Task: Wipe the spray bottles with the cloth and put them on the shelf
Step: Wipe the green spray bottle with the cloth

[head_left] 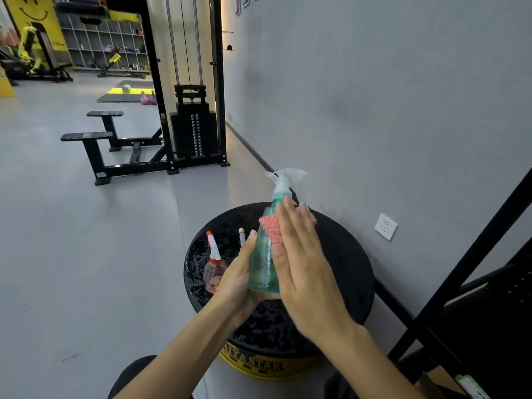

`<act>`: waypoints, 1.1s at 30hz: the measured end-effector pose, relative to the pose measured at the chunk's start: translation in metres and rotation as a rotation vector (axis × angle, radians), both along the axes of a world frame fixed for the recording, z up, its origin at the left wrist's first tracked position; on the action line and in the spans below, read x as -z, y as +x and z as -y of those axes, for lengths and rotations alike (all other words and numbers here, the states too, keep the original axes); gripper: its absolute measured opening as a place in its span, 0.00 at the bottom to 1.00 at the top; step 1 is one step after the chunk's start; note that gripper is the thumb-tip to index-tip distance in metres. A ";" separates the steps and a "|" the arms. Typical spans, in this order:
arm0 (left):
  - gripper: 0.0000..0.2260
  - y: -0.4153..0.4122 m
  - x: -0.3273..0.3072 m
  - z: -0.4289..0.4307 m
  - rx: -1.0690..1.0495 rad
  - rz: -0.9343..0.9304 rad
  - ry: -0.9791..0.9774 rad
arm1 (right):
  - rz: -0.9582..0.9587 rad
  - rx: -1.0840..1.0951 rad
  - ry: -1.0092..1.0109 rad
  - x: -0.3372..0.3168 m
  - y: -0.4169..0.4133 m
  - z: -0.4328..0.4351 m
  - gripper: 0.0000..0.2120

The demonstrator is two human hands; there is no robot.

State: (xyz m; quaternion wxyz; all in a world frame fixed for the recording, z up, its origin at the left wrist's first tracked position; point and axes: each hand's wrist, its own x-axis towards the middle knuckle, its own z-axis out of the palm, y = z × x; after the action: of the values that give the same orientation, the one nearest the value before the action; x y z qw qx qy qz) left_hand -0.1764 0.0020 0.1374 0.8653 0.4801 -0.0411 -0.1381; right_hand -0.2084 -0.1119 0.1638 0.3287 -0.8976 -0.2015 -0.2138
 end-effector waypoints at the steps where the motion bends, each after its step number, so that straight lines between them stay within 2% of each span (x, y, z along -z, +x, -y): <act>1: 0.21 0.001 0.001 -0.001 -0.018 -0.011 -0.005 | 0.021 0.009 -0.036 0.005 -0.007 -0.002 0.25; 5: 0.22 0.001 0.004 -0.001 -0.032 -0.035 -0.012 | 0.077 0.066 -0.122 0.016 -0.017 -0.005 0.26; 12: 0.19 -0.011 0.006 0.007 0.067 -0.017 -0.057 | -0.030 0.079 -0.010 -0.011 0.017 0.006 0.26; 21: 0.22 -0.004 0.004 0.000 -0.059 -0.090 -0.050 | 0.015 0.021 -0.081 0.015 -0.026 -0.006 0.26; 28: 0.20 -0.010 0.001 0.001 0.063 -0.059 -0.041 | -0.076 0.007 0.073 -0.008 0.005 0.002 0.25; 33: 0.23 -0.009 -0.002 0.002 0.071 -0.028 -0.021 | -0.125 0.005 0.088 -0.010 0.012 0.004 0.25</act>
State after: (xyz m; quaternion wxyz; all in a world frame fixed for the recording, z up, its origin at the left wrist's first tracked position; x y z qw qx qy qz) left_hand -0.1850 0.0000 0.1390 0.8653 0.4674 -0.0473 -0.1748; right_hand -0.1965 -0.1157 0.1735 0.3792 -0.8943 -0.1687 -0.1669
